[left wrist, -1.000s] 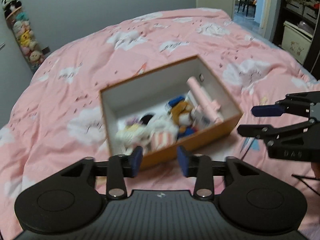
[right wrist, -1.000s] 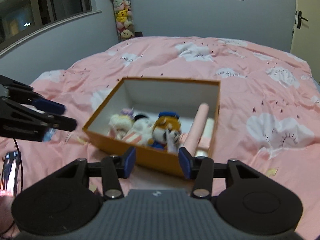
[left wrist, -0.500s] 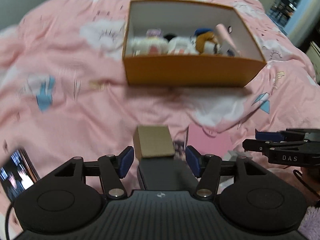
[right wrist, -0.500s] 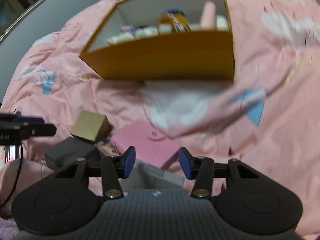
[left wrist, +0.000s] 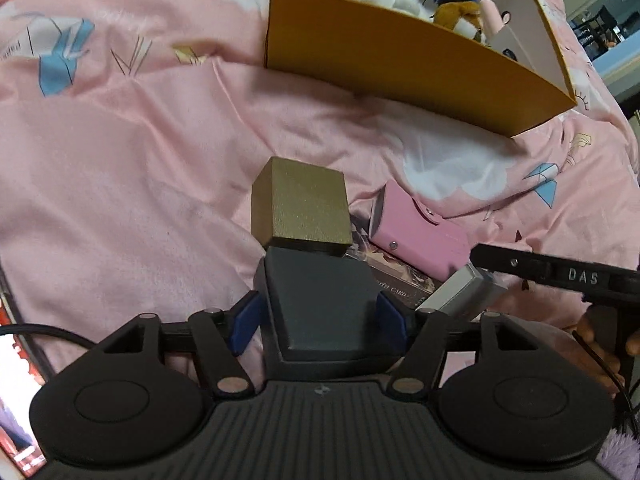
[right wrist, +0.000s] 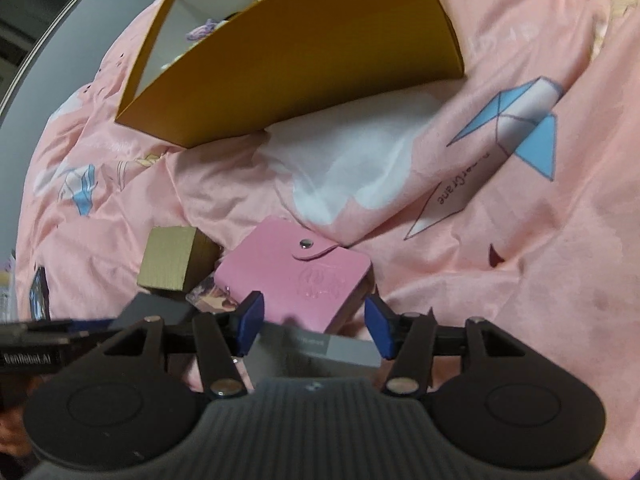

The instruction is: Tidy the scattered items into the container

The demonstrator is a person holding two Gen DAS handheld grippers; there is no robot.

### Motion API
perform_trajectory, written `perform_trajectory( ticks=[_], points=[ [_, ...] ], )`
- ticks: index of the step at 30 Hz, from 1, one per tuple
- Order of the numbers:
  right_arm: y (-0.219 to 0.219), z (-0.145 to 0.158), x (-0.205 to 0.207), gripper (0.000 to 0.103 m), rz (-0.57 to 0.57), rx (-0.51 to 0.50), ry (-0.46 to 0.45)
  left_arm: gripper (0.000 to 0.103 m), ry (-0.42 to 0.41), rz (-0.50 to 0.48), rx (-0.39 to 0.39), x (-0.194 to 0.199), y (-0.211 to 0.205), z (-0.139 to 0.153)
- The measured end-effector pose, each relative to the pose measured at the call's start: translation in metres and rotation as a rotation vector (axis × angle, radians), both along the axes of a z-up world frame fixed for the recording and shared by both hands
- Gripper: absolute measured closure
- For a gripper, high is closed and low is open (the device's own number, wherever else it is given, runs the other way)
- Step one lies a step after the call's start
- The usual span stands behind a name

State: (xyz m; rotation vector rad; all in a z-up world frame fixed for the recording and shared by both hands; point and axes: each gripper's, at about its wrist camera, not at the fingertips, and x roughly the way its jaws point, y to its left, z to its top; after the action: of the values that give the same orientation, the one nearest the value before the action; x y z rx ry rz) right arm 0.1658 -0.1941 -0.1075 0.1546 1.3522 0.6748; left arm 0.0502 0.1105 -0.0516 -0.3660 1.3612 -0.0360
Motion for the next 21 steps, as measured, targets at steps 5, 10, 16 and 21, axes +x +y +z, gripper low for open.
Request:
perform_trajectory(
  ticks=[5,10,16,21],
  points=[
    [0.01,-0.027,0.01,0.042,-0.016,-0.042,0.079,0.02,0.02,-0.005,-0.017,0.004,-0.004,-0.008],
    [0.008,-0.042,0.017,0.039,-0.055,0.025,0.151,0.017,0.04,-0.004,-0.059,0.012,-0.008,-0.022],
    [0.013,-0.046,0.016,0.037,-0.057,0.05,0.161,0.021,0.045,-0.002,-0.063,0.016,-0.014,-0.024],
    [0.005,-0.034,0.011,0.076,-0.069,0.087,0.133,0.045,-0.003,0.037,-0.045,0.009,-0.009,-0.012]
  ],
)
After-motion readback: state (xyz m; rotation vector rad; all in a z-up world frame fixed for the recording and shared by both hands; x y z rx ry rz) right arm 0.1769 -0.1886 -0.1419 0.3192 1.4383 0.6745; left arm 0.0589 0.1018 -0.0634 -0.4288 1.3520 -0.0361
